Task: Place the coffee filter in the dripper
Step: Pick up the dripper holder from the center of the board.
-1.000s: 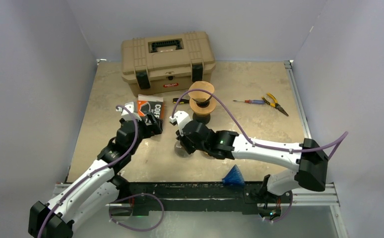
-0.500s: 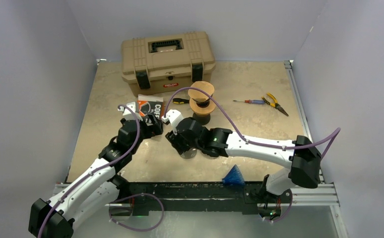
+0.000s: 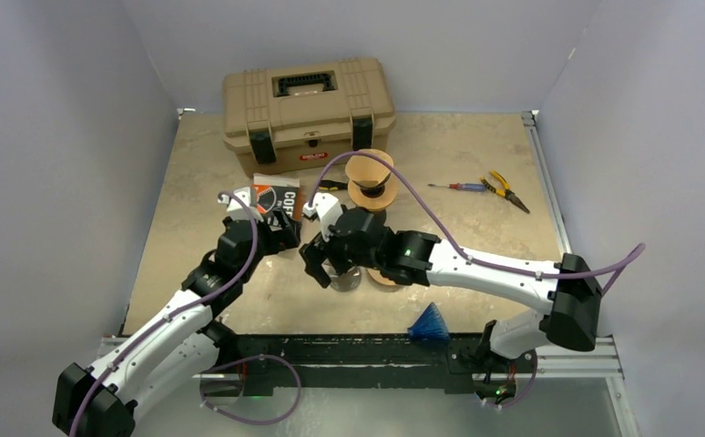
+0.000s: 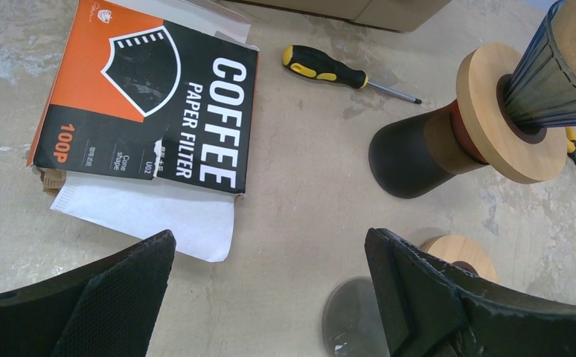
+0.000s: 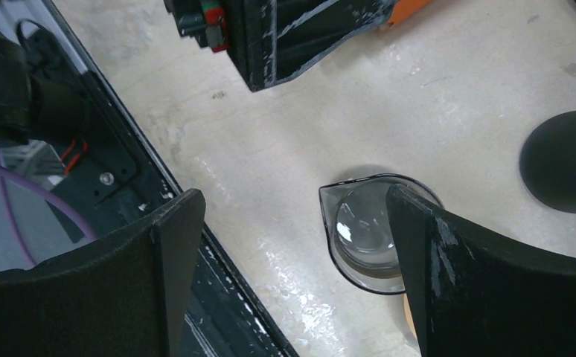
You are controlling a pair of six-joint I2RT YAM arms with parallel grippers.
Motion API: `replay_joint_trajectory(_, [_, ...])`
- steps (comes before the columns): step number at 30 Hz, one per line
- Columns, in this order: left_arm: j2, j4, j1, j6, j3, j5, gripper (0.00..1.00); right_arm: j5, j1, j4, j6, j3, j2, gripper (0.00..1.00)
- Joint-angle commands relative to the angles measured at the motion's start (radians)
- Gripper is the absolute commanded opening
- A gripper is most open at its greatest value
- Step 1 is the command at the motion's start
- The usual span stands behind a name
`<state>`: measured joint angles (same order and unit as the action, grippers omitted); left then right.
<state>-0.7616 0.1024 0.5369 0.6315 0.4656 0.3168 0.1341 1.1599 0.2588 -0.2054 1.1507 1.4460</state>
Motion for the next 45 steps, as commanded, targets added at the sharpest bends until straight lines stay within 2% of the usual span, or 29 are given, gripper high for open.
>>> replay_joint_trajectory(1, [0.007, -0.036, -0.008, -0.034, 0.003, -0.027, 1.0, -0.094, -0.071, -0.065, -0.037, -0.005, -0.065, 0.94])
replay_joint_trajectory(10, [0.031, -0.044, -0.008, -0.056, -0.013, -0.085, 1.0, -0.283, -0.331, -0.114, -0.103, -0.139, -0.202, 0.96])
replay_joint_trajectory(22, [0.043, -0.039, -0.007, -0.047, -0.021, -0.125, 1.0, -0.313, -0.567, -0.043, -0.15, -0.293, -0.278, 0.97])
replay_joint_trajectory(33, [0.034, -0.056, -0.007, -0.043, -0.023, -0.168, 1.0, -0.218, -0.63, -0.083, -0.243, -0.443, -0.288, 0.95])
replay_joint_trajectory(45, [0.021, -0.087, -0.008, -0.029, -0.036, -0.189, 1.0, -0.138, -0.637, -0.138, -0.267, -0.475, -0.086, 0.84])
